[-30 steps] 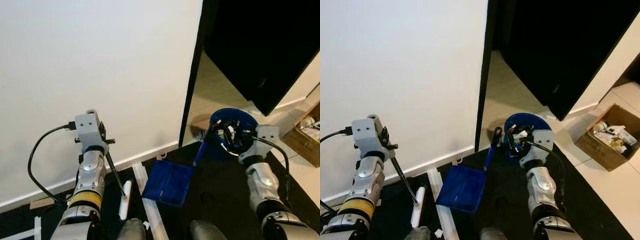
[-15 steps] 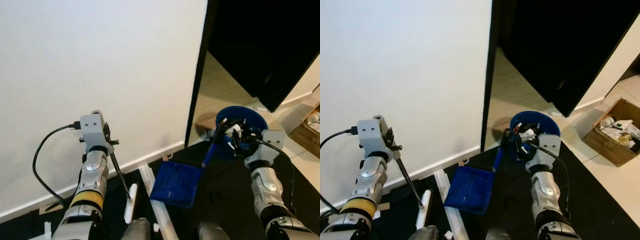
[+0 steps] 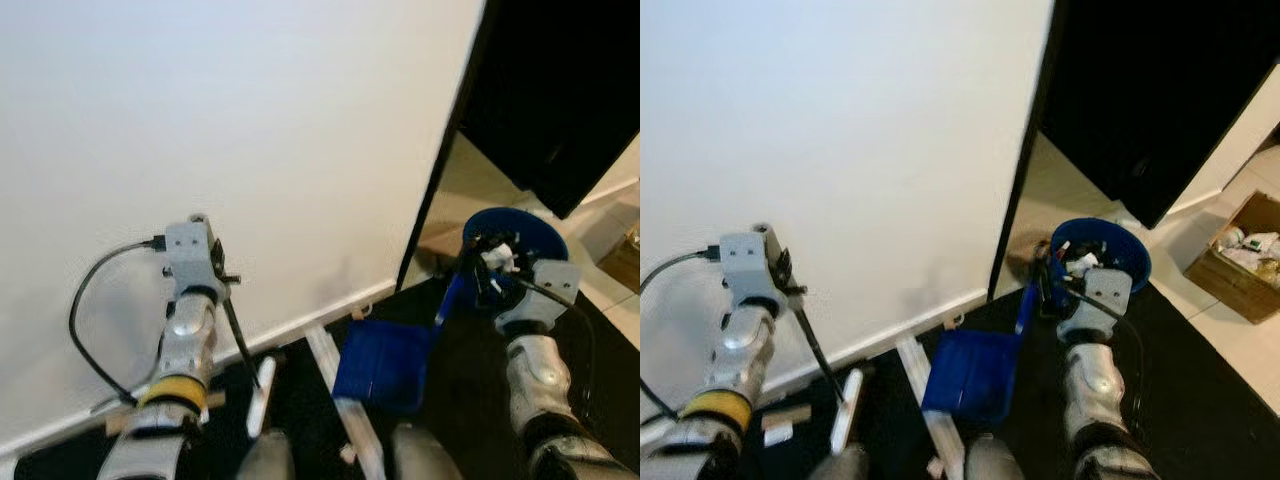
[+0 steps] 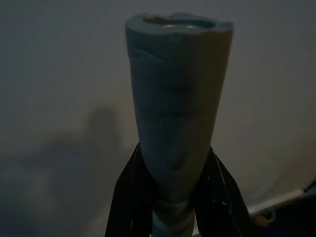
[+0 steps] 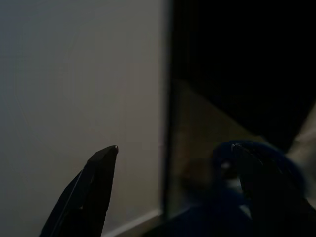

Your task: Sweep floor

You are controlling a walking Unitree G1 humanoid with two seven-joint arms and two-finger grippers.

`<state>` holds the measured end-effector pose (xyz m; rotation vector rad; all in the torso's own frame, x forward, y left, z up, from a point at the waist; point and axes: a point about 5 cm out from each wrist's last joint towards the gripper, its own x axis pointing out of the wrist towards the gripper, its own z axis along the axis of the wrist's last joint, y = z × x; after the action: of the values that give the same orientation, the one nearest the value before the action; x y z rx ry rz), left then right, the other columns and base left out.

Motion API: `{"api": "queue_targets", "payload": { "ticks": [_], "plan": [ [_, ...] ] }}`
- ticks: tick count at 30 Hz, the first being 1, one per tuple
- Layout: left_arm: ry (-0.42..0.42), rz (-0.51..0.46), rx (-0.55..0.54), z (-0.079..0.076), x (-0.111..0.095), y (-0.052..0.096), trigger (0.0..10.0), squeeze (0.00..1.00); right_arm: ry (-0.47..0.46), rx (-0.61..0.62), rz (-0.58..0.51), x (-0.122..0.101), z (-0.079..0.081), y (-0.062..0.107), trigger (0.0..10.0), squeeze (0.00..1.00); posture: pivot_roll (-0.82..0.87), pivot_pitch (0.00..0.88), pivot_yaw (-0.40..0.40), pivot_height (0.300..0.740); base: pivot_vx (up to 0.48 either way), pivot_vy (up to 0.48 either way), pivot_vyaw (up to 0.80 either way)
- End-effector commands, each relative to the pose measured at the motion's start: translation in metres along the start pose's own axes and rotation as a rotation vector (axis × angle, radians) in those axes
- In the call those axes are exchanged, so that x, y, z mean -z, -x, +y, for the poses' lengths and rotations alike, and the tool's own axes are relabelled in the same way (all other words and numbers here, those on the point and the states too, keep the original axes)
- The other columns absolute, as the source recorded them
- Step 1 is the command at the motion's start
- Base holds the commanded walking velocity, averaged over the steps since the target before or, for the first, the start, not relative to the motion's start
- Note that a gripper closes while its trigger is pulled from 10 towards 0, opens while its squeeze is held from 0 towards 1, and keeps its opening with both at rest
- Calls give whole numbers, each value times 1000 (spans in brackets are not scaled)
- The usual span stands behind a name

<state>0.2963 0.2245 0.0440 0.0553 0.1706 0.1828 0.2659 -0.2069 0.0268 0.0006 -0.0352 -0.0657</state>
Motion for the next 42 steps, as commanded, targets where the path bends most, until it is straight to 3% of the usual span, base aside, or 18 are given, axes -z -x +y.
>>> {"api": "queue_targets", "payload": {
  "ticks": [1, 4, 7, 11, 26, 35, 42],
  "plan": [
    [-47, -37, 23, 2, -6, 0, 10000, 0, 18, 26, -23, -3, -9, 1, 10000, 0, 63, 0, -9, 740, 0, -281, 0],
    [-55, -40, 36, 1, -6, 1, 10000, 0, 24, 31, -26, -3, -11, 3, 10000, 0, 64, 0, -6, 740, 0, -414, 0],
    [15, -27, 20, -1, -3, 2, 10000, 0, 32, 45, -27, -3, -14, 6, 10000, 0, 63, 0, -6, 740, 0, -160, 0],
    [18, -29, 20, -1, -3, 2, 10000, 0, 33, 49, -28, -2, -15, 6, 10000, 0, 64, 0, -5, 740, 0, 0, 0],
    [-31, -28, 37, -2, -3, 2, 10000, 0, 32, 44, -17, -1, -13, 7, 10000, 0, 59, 0, -9, 740, 0, 0, 0],
    [-53, -20, 41, 0, -1, 3, 10000, 0, 33, 23, -23, -1, -7, 7, 10000, 0, 59, 0, -6, 740, 0, -440, 0],
    [-6, -14, -8, 4, -3, 0, 10000, 0, 26, 42, -208, -34, -11, -10, 10000, 0, 57, 0, -2, 740, 0, -206, 0]
  ]
}}
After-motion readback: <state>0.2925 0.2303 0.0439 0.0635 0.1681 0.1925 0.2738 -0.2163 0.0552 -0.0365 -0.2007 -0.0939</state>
